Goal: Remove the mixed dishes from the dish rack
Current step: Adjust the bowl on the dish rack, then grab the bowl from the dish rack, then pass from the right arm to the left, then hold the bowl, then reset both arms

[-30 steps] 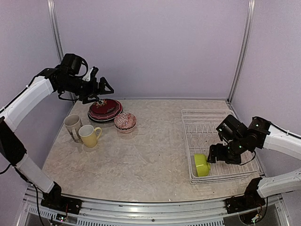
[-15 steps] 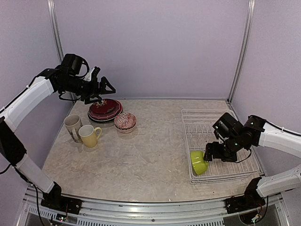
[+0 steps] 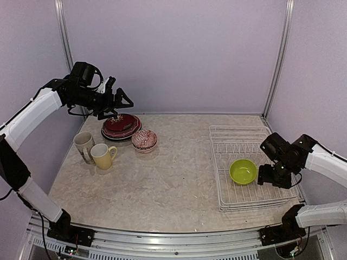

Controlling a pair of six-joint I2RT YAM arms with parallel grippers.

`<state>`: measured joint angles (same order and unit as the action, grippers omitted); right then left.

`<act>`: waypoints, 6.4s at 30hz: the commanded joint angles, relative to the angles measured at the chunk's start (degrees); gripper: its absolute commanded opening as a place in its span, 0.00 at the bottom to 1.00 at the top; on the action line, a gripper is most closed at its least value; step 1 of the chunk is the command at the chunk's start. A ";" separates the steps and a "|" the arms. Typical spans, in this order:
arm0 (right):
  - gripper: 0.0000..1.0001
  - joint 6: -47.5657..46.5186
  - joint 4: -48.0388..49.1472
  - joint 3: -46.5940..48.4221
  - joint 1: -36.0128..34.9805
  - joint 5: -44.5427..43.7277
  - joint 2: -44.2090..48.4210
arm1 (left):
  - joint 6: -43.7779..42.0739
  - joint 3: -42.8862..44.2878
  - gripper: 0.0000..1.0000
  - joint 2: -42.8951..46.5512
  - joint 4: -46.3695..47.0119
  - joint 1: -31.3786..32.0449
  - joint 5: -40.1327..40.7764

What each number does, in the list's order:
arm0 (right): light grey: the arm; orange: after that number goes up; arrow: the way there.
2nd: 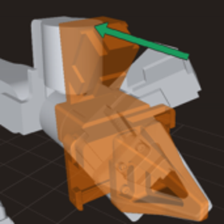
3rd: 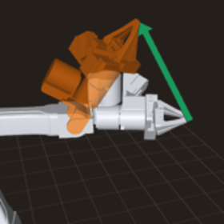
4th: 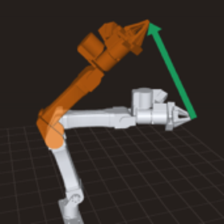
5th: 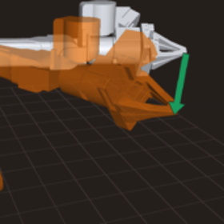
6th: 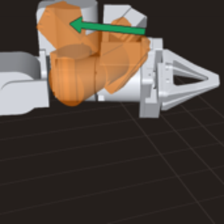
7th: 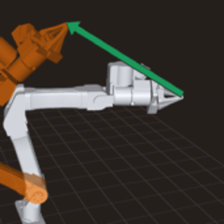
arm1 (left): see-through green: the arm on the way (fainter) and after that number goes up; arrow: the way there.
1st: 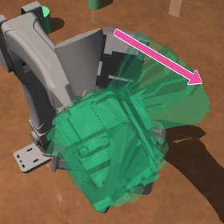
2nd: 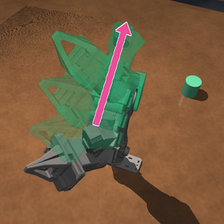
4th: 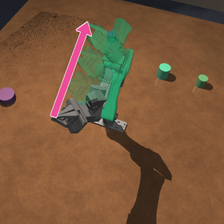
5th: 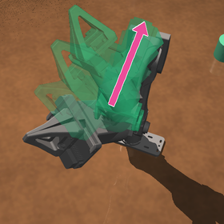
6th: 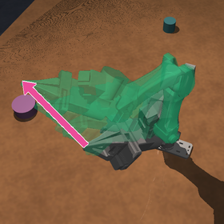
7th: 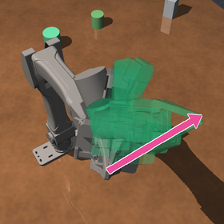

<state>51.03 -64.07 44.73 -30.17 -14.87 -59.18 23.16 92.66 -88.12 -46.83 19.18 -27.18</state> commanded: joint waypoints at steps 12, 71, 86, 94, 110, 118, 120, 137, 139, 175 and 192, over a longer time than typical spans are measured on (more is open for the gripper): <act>0.95 -9.32 12.02 4.44 4.97 0.54 -1.05 | 0.40 -0.68 0.99 0.96 0.65 -0.44 -2.71; 0.00 -9.31 34.17 14.09 0.40 17.68 -6.77 | 0.05 -3.92 0.87 -3.10 6.67 13.07 -17.10; 0.00 -12.75 28.09 47.43 -19.81 7.07 -45.32 | 0.42 -0.22 0.63 -10.89 -1.07 18.87 0.43; 0.00 -14.14 27.66 53.30 -22.63 6.55 -50.97 | -0.31 2.02 0.44 -15.48 -5.28 20.01 9.60; 0.86 -16.76 26.39 54.43 -24.12 1.83 -49.21 | 0.09 2.75 0.00 -17.21 -4.75 16.88 18.40; 1.00 -20.91 27.65 42.08 -22.01 -4.16 -33.99 | 0.00 19.90 0.00 -27.82 -17.36 8.48 24.34; 1.00 -20.80 27.22 38.54 -21.55 -5.05 -30.26 | 0.15 22.74 0.00 -31.32 -18.40 6.71 25.00; 1.00 -15.28 23.52 27.42 -20.71 -10.62 -10.38 | -0.44 29.60 0.24 -42.47 -21.04 4.20 24.67; 1.00 -16.53 23.54 28.17 -20.67 -11.19 -10.37 | -0.48 29.50 0.38 -41.83 -21.21 4.24 25.17; 1.00 -52.59 50.30 34.20 -18.77 -10.04 6.47 | -12.33 -11.11 0.99 41.29 21.15 4.18 22.34; 1.00 -51.19 49.62 34.22 -18.77 -12.37 7.06 | -9.32 -12.59 0.99 40.53 23.32 4.15 19.86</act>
<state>-0.54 -14.68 78.15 -49.32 -26.00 -51.48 12.91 80.60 -47.07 -25.04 23.55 -5.82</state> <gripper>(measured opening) 0.997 0.990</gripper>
